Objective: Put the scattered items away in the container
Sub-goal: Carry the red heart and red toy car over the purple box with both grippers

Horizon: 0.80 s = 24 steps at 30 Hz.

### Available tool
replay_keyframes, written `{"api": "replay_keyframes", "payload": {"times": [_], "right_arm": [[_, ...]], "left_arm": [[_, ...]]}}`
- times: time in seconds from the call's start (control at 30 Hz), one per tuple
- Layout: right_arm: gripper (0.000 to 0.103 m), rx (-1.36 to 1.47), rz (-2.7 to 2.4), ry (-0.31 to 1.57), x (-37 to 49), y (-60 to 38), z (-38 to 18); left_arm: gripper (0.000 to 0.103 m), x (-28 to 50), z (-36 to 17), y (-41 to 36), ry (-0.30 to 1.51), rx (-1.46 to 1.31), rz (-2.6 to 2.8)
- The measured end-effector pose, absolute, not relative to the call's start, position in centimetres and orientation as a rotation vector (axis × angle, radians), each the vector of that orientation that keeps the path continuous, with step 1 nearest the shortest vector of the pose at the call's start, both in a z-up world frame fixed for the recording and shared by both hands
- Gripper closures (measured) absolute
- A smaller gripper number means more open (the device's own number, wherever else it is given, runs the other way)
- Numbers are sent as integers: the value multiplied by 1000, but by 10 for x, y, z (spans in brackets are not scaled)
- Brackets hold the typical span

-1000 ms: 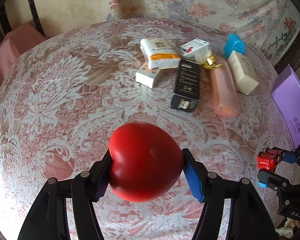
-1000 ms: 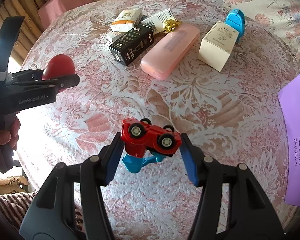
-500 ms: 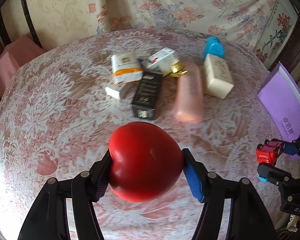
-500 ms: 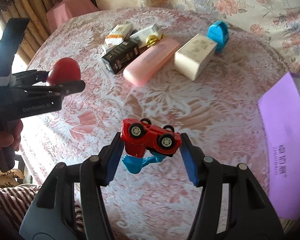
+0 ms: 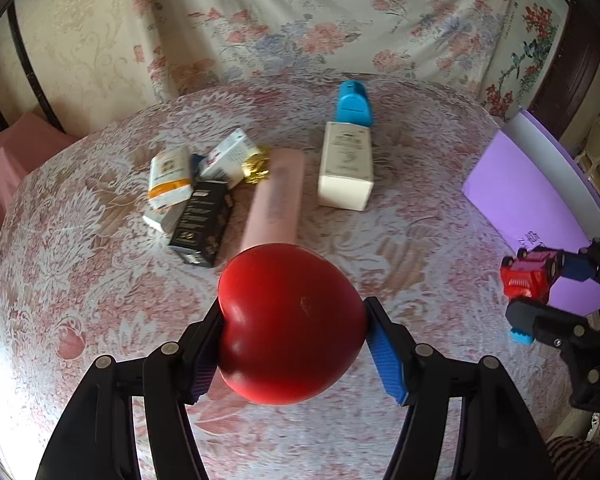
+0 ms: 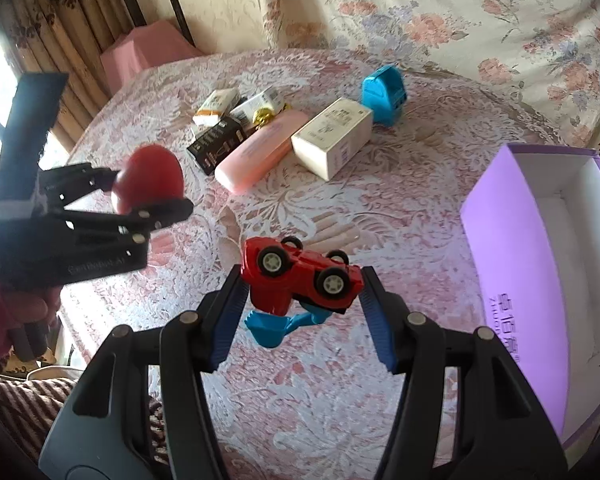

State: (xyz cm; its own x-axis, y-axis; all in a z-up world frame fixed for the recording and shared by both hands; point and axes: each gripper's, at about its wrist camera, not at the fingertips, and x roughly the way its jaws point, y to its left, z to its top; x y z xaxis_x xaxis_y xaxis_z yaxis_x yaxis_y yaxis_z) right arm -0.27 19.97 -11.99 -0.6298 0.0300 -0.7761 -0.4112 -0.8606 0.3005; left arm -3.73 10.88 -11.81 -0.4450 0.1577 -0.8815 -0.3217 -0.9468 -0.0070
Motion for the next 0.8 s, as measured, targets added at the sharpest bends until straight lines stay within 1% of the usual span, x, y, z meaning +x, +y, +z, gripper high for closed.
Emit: {"api": "replay_keyframes", "payload": {"times": [0.17,0.37,0.63,0.8], "right_arm": [[44,-1135,2553,673,23,218,-108],[44,-1066,2519,731,66,250,-104],[44,-972,2421,808,131,298,-118],[44,-934,2324,879,171,330,-134]], "left_arm": [[37,-32,-107,139,244,-1437,2432],[37,-32,-83,189,225,-1350,2419],[37,-32,-63,272,245,-1250,2353],[37,-28,-59,330,296,-1209,2282]]}}
